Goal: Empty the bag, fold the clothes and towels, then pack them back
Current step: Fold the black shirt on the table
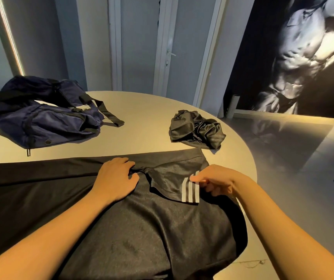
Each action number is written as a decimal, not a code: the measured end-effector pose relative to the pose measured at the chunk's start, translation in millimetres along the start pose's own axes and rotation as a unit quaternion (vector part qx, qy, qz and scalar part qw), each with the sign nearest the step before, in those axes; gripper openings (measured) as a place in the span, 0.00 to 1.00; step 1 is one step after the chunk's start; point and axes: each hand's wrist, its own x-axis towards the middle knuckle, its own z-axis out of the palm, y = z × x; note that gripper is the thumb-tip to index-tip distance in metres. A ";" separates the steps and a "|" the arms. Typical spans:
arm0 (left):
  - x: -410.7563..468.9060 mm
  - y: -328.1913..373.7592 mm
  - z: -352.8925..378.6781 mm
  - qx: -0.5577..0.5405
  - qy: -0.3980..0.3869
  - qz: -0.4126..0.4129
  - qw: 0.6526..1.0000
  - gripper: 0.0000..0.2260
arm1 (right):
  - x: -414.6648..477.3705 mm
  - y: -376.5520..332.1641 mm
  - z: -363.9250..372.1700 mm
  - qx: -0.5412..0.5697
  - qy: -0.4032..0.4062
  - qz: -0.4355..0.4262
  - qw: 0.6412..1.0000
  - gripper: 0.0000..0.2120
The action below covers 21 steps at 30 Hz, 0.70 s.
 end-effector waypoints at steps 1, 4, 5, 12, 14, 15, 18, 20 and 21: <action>0.4 -0.4 0.0 -0.001 0.001 0.000 1.000 0.27 | -1.2 -0.8 1.9 0.016 -0.001 -0.012 1.000 0.14; 0.5 -1.7 1.7 -0.006 0.002 0.002 1.000 0.26 | -3.7 -1.6 4.7 0.133 -0.024 -0.035 0.990 0.08; 0.3 -2.0 2.0 -0.007 0.001 0.002 1.000 0.27 | -3.4 -1.2 5.3 0.176 -0.015 -0.038 0.983 0.06; -0.7 1.6 -8.8 -0.149 0.042 0.060 0.986 0.26 | 15.7 13.4 5.9 0.342 0.007 0.006 0.940 0.09; -6.5 10.1 -16.4 -0.167 0.030 0.105 0.980 0.24 | 12.8 9.6 7.7 0.372 -0.014 0.008 0.928 0.09; -9.5 16.9 -19.0 -0.153 0.016 0.134 0.979 0.25 | 8.5 6.1 9.5 0.383 -0.022 0.007 0.923 0.09; -11.1 34.5 -14.9 -0.076 0.001 0.192 0.979 0.24 | 0.6 -1.8 11.8 0.401 -0.040 0.002 0.915 0.10; -9.1 40.1 -13.5 -0.079 0.017 0.187 0.979 0.16 | -2.5 -6.5 12.0 0.412 -0.043 0.001 0.910 0.11; -8.6 41.2 -14.8 -0.094 0.022 0.178 0.979 0.12 | -4.0 -8.6 11.7 0.420 -0.039 0.000 0.907 0.12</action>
